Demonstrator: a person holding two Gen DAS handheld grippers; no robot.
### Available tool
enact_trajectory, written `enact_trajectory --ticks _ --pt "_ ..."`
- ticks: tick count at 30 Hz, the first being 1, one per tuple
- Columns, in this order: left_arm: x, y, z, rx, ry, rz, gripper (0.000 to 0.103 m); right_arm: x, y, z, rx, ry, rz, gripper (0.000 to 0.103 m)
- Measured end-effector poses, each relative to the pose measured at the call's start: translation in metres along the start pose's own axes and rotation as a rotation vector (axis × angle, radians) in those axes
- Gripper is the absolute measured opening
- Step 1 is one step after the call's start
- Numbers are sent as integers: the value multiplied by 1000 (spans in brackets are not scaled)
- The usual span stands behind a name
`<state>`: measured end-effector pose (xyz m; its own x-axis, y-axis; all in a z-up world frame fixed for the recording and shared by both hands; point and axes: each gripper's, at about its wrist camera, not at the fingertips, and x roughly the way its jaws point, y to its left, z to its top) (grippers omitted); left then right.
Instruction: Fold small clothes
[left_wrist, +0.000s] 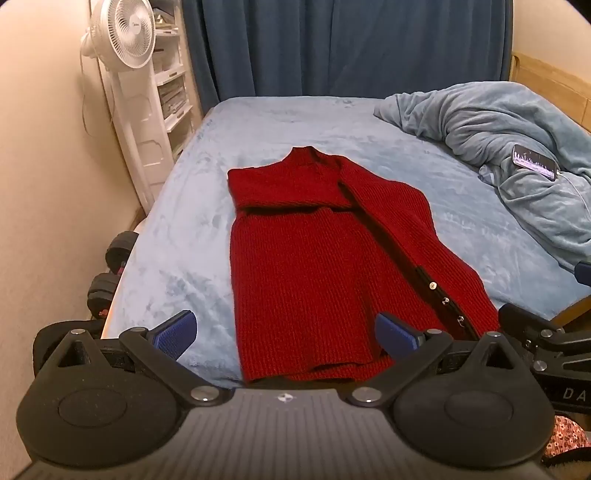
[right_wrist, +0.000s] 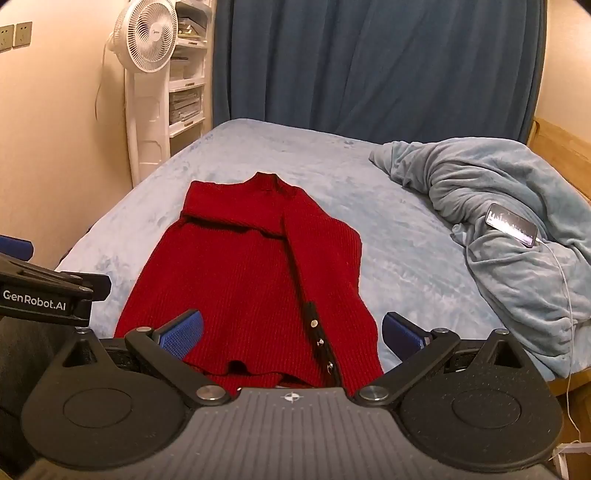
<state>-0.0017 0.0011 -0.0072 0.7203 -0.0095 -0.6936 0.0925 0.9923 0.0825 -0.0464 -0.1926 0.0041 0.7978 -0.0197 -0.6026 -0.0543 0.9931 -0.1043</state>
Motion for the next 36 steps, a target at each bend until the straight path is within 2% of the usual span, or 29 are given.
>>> enact_trajectory --ticks 36 --pt "8 -3 -12 -3 17 -3 103 8 7 -4 -15 25 -3 102"
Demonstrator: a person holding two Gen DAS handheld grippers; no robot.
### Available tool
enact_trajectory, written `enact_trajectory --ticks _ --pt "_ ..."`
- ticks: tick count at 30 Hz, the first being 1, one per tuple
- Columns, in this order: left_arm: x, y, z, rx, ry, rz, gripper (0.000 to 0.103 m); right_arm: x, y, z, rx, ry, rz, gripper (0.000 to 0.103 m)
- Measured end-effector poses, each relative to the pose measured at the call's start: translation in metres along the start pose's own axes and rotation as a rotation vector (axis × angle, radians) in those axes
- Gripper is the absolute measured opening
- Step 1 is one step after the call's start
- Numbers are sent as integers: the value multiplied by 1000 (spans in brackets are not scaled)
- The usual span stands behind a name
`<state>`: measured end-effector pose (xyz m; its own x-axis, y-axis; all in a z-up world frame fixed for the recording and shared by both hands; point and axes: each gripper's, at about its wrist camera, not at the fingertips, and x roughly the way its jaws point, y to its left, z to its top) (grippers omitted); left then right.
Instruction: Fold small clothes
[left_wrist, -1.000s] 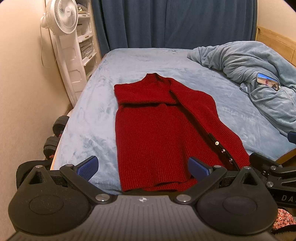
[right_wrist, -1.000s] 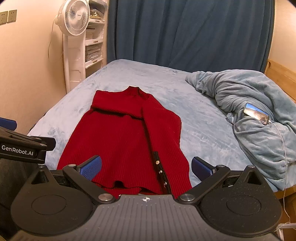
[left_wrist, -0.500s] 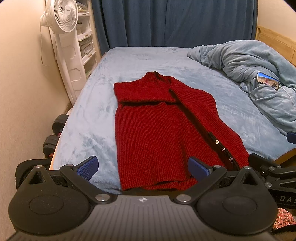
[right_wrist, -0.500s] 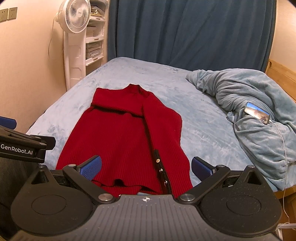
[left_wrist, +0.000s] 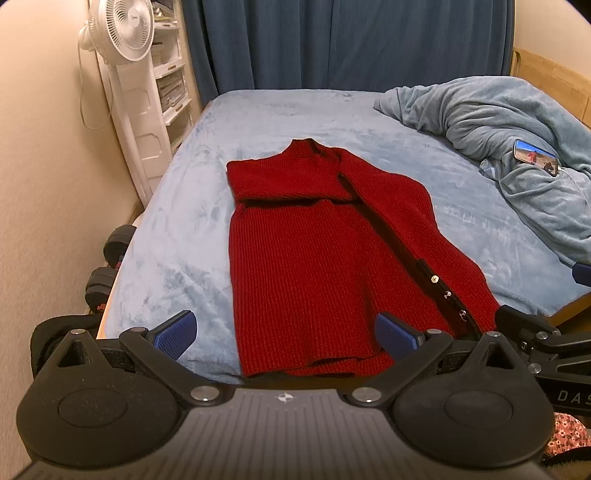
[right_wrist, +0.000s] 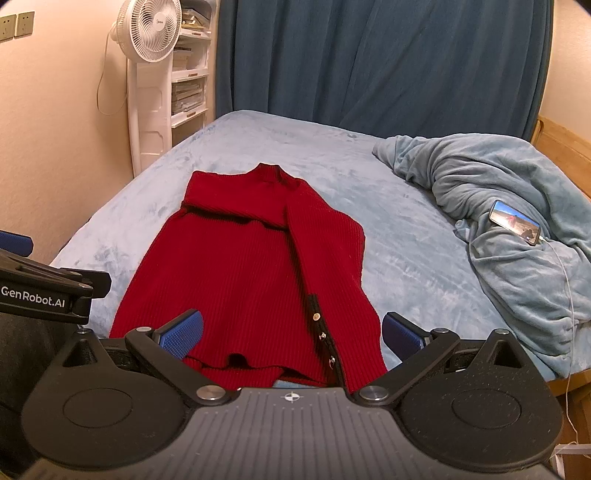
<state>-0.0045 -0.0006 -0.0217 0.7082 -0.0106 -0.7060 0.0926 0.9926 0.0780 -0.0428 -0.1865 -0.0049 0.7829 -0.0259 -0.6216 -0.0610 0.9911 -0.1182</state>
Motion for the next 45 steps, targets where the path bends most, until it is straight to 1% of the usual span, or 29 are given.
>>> enact_trajectory --ticks 22,31,37,45 --pt "8 3 2 1 24 -3 103 6 1 0 -1 18 5 102" --pt "17 4 3 2 52 -3 103 16 2 0 0 42 14 102" --pt "34 3 5 5 99 -2 103 32 1 -2 5 84 32 102" --pt "82 8 10 4 231 -10 103 77 -10 4 45 166 37 102"
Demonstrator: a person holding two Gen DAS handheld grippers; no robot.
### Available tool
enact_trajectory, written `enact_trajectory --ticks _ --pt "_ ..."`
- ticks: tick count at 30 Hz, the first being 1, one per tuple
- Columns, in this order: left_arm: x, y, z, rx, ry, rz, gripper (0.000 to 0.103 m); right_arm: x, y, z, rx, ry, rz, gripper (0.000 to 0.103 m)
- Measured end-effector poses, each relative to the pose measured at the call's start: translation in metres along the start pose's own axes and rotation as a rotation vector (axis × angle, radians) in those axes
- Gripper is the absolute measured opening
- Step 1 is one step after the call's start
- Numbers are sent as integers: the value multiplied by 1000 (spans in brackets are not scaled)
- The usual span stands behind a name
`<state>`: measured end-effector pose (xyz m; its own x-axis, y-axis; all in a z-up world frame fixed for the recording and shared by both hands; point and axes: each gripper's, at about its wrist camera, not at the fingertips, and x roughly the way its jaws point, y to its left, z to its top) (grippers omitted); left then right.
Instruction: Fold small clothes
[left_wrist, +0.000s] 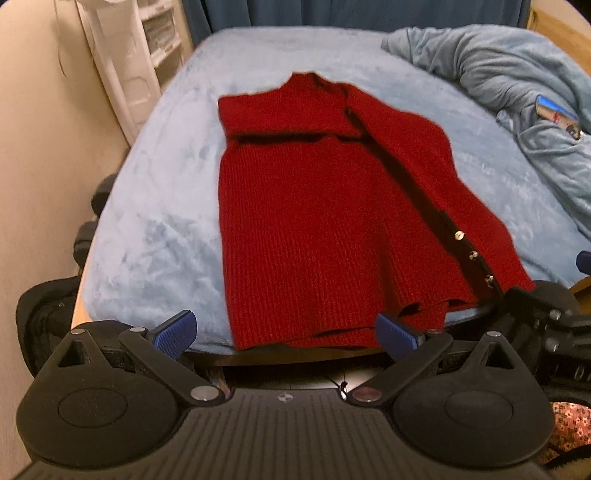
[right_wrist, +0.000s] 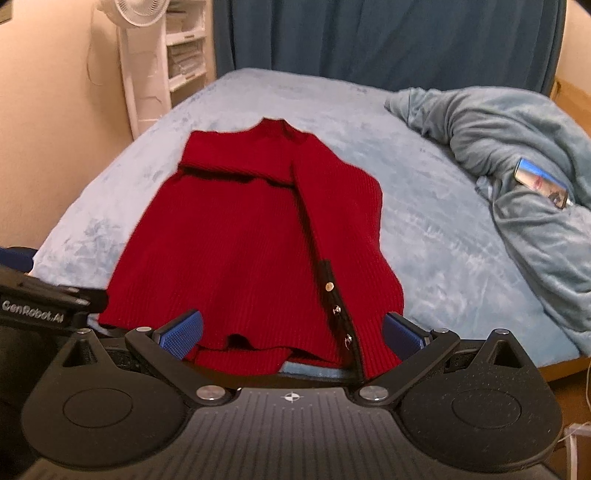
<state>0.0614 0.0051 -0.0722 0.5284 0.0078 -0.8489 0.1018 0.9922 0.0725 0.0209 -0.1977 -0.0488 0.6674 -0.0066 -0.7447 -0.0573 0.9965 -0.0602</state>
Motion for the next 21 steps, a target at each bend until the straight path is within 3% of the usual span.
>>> enact_trajectory --ticks 11,18,21 --pt "75 6 37 -10 145 37 103 98 -33 38 54 100 -38 102" --pt "118 25 73 -43 174 95 103 197 -51 108 8 -1 -110 102" --pt "129 36 93 -70 163 137 103 254 -46 139 -25 0 -91 102"
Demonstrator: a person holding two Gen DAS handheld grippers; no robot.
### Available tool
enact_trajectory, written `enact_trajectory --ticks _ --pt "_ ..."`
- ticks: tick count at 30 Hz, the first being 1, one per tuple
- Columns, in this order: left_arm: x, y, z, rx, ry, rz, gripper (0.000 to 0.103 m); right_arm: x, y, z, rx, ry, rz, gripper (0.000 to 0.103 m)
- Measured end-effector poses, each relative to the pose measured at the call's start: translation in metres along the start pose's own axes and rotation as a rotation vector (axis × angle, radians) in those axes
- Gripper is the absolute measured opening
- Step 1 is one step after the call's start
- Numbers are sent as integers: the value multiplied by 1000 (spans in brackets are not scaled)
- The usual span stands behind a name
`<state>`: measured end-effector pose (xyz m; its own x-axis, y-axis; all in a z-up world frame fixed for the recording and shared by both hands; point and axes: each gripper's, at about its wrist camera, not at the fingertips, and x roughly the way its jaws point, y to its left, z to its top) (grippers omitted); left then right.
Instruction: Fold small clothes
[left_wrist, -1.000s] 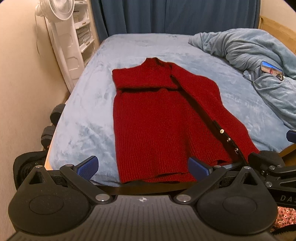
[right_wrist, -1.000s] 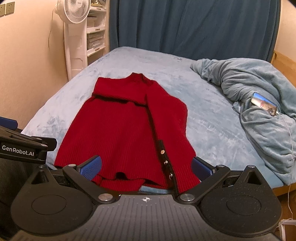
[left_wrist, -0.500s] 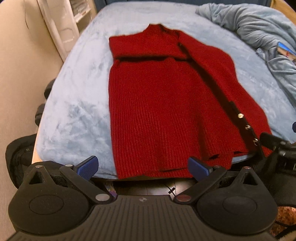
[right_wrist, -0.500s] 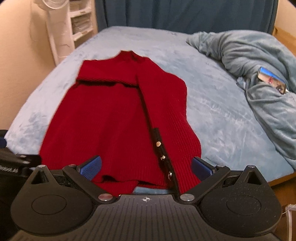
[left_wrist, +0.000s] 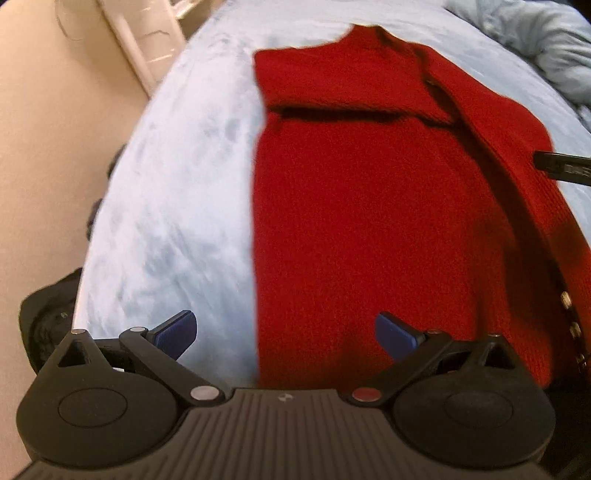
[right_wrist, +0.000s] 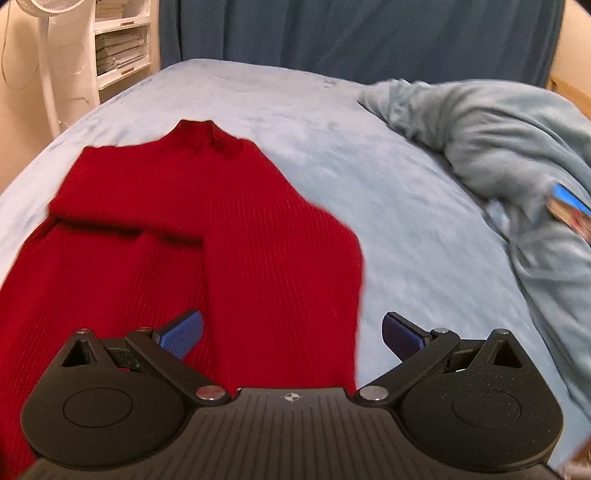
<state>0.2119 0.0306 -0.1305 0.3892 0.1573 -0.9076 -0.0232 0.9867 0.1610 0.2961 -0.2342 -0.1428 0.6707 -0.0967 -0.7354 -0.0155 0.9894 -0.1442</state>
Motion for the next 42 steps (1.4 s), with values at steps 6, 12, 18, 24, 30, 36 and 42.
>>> enact_trajectory --ticks 6,12,18,24,30,36,42 --pt "16 20 31 -62 6 53 103 94 30 24 -223 109 5 75" --pt "24 14 60 -12 -76 49 103 80 -51 78 -181 -16 -110 17" --pt "38 -47 122 125 -270 -60 103 135 -188 149 117 42 -339 12" --pt "96 -125 178 312 -304 -160 103 121 -195 111 310 19 -232 72" --pt "154 -188 201 517 -280 -131 103 80 -180 38 387 68 -106 76" --pt "154 -177 236 405 -304 -239 26 60 -152 -2 416 75 -50 76" --pt "115 -31 284 19 -447 -63 19 45 -154 -5 413 38 -34 76"
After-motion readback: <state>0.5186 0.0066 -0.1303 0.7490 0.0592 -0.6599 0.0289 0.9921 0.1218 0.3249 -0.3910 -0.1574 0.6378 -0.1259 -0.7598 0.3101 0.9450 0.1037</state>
